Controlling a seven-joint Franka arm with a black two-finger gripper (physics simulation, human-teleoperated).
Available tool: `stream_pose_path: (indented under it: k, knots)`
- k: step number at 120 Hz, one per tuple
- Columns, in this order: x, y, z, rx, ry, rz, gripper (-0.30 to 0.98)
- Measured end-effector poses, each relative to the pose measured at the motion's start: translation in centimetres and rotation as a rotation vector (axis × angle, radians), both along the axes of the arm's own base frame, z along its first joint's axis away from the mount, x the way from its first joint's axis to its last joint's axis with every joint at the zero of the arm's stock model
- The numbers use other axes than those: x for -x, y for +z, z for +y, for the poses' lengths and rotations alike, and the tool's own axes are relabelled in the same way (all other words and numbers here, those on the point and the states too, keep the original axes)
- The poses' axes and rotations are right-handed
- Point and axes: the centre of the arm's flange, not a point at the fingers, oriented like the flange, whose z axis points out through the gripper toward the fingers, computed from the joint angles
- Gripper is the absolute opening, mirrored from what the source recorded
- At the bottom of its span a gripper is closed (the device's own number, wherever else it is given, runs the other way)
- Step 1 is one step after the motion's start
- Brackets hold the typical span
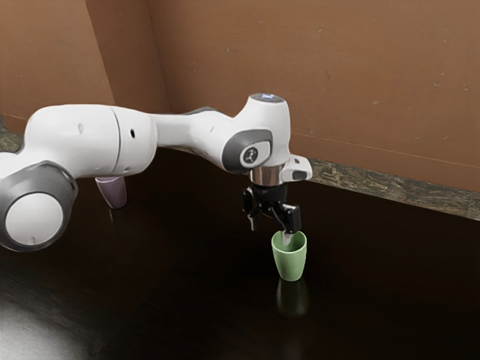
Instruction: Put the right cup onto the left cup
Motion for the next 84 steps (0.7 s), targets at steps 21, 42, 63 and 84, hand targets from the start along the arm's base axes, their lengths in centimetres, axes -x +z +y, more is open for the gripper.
stream_pose_path:
  k: [21,42,63,84]
  knots:
    - [-0.03,-0.99,-0.18,0.000,0.014,-0.002,0.61]
    - [-0.12,-0.86,-0.29,-0.002,0.028,-0.013,0.19]
    - [-0.09,-0.82,-0.54,-0.003,0.041,-0.018,0.00]
    - [-0.06,-0.75,-0.78,-0.008,0.049,-0.022,-0.06]
